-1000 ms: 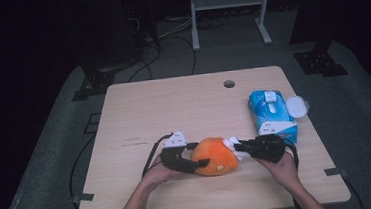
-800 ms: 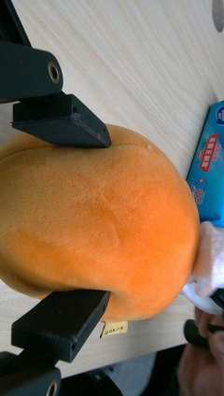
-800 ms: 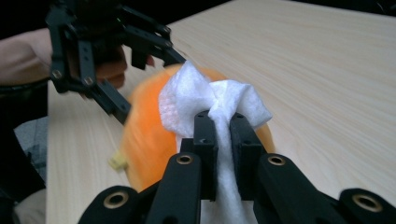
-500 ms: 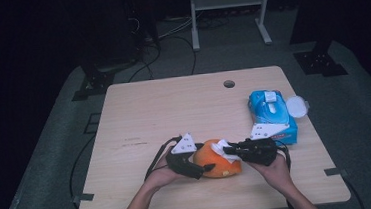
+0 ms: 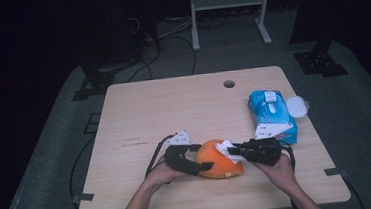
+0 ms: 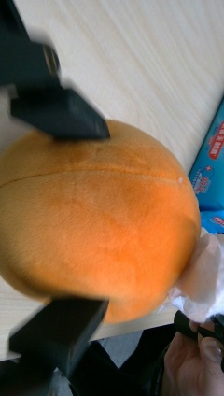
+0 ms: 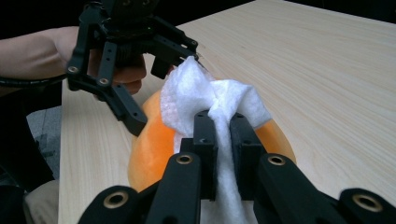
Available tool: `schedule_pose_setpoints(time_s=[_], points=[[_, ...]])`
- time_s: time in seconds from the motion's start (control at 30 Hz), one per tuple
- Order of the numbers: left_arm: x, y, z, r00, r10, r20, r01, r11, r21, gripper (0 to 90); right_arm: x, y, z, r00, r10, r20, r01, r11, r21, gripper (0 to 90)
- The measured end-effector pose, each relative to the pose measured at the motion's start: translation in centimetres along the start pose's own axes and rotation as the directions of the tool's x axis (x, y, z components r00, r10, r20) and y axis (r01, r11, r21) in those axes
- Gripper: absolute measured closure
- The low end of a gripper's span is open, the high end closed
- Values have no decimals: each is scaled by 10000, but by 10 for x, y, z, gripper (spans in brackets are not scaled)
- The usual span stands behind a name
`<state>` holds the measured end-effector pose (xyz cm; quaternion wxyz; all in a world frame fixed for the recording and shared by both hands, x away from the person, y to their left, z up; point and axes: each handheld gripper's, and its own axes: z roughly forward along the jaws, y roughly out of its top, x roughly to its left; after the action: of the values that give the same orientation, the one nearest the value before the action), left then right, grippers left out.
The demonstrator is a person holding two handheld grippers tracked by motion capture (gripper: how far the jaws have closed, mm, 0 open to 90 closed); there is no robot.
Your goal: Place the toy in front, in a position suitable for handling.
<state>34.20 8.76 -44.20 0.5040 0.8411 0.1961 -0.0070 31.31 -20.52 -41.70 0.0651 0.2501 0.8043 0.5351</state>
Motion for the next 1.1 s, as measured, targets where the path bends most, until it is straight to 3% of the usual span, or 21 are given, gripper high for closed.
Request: schedule_pose_setpoints(time_s=[0.13,0.27,0.33,0.43,0.5,0.63,0.77,0.83,0.93,1.03,1.1], points=[[-13,11,-4,9947,789,-667,-830,9947,-614,347,10,10,-1,9996,-288,1,288,9989,-366,823],[-25,19,1,9739,1731,-1466,-1788,9835,-267,349,25,21,9,9960,-897,-27,895,9950,-446,823],[-23,15,1,9771,1593,-1408,-1648,9859,-288,348,25,20,12,9941,-1076,140,1079,9940,-191,825],[-19,12,0,9804,1470,-1313,-1527,9877,-343,326,15,15,8,9961,-802,380,808,9966,-137,825],[-16,11,0,9846,1256,-1217,-1319,9903,-447,239,5,10,3,9979,-423,481,428,9990,-108,825],[-6,9,0,9943,425,-981,-482,9972,-571,90,-3,4,0,9985,-128,539,128,9999,-5,825],[4,2,2,9986,-108,-519,85,9990,-433,69,-4,4,1,9981,-189,585,187,9998,39,825],[3,2,0,9989,8,-471,-27,9992,-406,171,-2,4,2,9980,-160,614,158,9999,51,825],[-4,8,-1,9965,286,-785,-316,9988,-379,280,7,10,3,9969,-453,649,457,9989,-51,825],[-17,17,3,9902,926,-1043,-964,9948,-318,300,19,17,8,9960,-844,304,852,9960,-284,825],[-25,21,5,9825,1373,-1255,-1412,9897,-222,295,28,21,11,9910,-1265,447,1276,9916,-218,826]])
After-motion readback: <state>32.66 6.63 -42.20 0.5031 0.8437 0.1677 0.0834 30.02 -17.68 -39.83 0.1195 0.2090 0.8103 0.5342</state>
